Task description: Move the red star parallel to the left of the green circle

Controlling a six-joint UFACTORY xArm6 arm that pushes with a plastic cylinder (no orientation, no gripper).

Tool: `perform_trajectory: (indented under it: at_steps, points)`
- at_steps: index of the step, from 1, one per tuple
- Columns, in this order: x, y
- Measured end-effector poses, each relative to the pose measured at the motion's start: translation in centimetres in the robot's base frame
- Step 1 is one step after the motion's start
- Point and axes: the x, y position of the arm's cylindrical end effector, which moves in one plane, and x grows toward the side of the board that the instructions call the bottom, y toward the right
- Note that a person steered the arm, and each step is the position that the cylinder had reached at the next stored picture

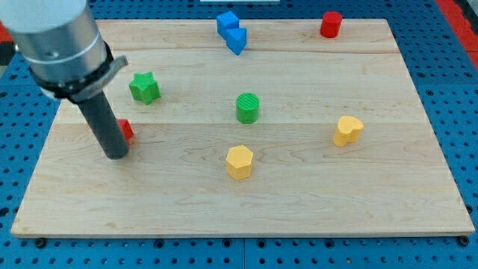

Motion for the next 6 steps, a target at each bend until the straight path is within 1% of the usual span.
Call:
perform_trajectory:
  at_steps: [1,2,4,5,6]
  points:
    - [0.1,-4.4]
    - [-0.9,-4.5]
    - [-3.7,0.2]
    - [-4.2,3.3]
    - [-5.6,6.5]
